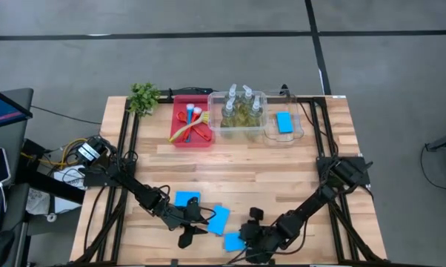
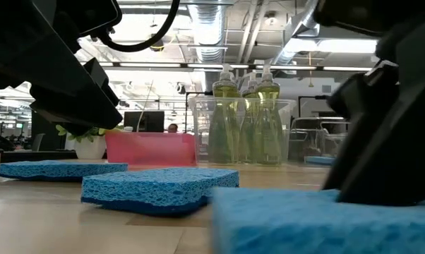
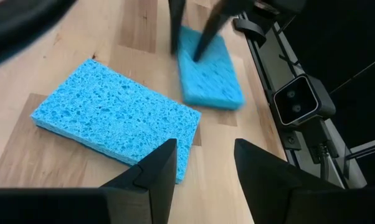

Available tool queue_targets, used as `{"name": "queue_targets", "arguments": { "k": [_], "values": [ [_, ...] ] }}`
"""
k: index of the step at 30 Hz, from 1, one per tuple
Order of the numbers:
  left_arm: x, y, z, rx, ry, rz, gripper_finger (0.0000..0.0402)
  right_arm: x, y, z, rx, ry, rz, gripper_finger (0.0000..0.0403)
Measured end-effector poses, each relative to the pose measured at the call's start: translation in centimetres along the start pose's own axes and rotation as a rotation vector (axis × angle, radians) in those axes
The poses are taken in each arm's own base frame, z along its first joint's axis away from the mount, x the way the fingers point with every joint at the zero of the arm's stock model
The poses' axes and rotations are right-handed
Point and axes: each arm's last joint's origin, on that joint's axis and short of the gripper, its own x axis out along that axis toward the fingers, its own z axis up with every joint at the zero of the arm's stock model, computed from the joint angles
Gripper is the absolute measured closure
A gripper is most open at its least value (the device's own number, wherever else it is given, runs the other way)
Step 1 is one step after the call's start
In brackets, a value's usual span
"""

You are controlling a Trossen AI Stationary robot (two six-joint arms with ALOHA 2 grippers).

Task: Pick & Place Kitchen Sink Supplies
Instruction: Put the blue dishwashing sponge into the transparent bin

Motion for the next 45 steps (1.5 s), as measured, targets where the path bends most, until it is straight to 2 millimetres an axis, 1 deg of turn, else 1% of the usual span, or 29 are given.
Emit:
{"name": "queue_targets", "arguments": {
  "k": [5, 8, 11, 17, 20, 24, 27, 29, 32, 36, 39, 42, 45],
  "values": [
    [0.0, 0.0, 0.0, -0.005, 0.000, 0.000, 0.0239, -0.5, -0.9, -1.7, 0.056, 0.108, -0.123, 0.0315],
    [0.0, 0.0, 0.0, -0.021, 0.000, 0.000, 0.0239, -0.8, -0.9, -2.3, 0.100, 0.128, -0.150, 0.0347],
    [0.0, 0.0, 0.0, -0.026, 0.000, 0.000, 0.0239, -1.0, -0.8, -2.6, 0.140, 0.131, -0.153, 0.0389],
    [0.0, 0.0, 0.0, -0.026, 0.000, 0.000, 0.0239, -1.0, -0.5, -2.7, 0.246, 0.116, -0.138, 0.0398],
    [0.0, 0.0, 0.0, -0.026, 0.000, 0.000, 0.0239, -1.0, 0.0, -2.3, 0.270, 0.095, -0.107, 0.0399],
    [0.0, 0.0, 0.0, -0.026, 0.000, 0.000, 0.0239, -1.3, 0.9, -1.2, 0.251, 0.050, -0.092, 0.0401],
    [0.0, 0.0, 0.0, -0.037, 0.000, 0.000, 0.0239, -1.9, 1.4, -0.1, 0.237, 0.030, -0.126, 0.0402],
    [0.0, 0.0, 0.0, -0.069, -0.004, 0.006, 0.0239, -2.4, 1.6, 0.6, 0.223, 0.032, -0.168, 0.0402],
    [0.0, 0.1, 0.1, -0.127, -0.020, 0.026, 0.0239, -3.4, 1.4, 1.9, 0.200, 0.038, -0.280, 0.0402],
    [0.0, 0.1, 0.1, -0.156, -0.028, 0.035, 0.0239, -5.8, 1.2, 4.1, 0.167, 0.026, -0.430, 0.0403],
    [0.0, -0.1, 0.3, -0.199, -0.036, 0.029, 0.0239, -8.0, 1.0, 6.1, 0.131, 0.002, -0.521, 0.0403],
    [-0.3, -0.8, 1.5, -0.221, -0.069, -0.010, 0.0239, -10.4, 0.9, 8.0, 0.073, -0.044, -0.591, 0.0403],
    [-1.5, -1.3, 3.2, -0.122, -0.117, -0.037, 0.0239, -12.8, 0.8, 10.1, 0.021, -0.111, -0.640, 0.0403]
  ]
}}
